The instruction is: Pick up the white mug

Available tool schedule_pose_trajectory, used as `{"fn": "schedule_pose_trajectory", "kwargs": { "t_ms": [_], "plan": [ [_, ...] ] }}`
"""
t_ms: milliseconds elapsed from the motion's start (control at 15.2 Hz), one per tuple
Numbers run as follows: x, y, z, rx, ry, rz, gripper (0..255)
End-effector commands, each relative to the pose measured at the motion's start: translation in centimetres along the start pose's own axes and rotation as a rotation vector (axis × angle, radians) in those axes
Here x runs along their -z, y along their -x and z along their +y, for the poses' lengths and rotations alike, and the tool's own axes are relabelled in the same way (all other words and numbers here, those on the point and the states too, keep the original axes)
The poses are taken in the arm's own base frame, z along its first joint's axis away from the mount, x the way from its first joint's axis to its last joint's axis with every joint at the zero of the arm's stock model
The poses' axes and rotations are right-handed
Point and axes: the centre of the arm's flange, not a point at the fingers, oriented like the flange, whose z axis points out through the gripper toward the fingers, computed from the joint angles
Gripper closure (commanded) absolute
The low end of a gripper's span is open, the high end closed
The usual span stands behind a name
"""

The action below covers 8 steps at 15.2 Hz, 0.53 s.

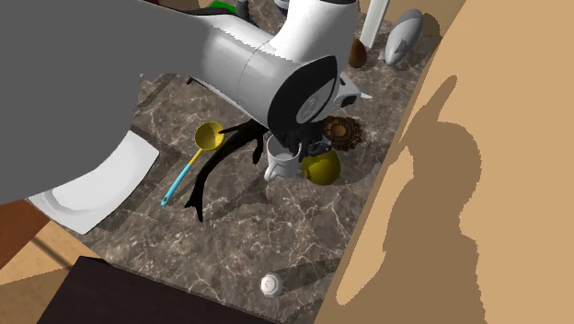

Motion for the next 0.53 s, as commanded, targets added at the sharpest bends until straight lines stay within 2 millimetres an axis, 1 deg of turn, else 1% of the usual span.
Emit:
{"fn": "schedule_pose_trajectory", "kwargs": {
  "t_ms": [0,330,462],
  "plan": [
    [1.1,0.0,0.1,0.000,0.000,0.000,255],
    [3.7,0.1,0.0,0.000,0.000,0.000,255],
    [3.8,0.1,0.0,0.000,0.000,0.000,255]
  ]
}}
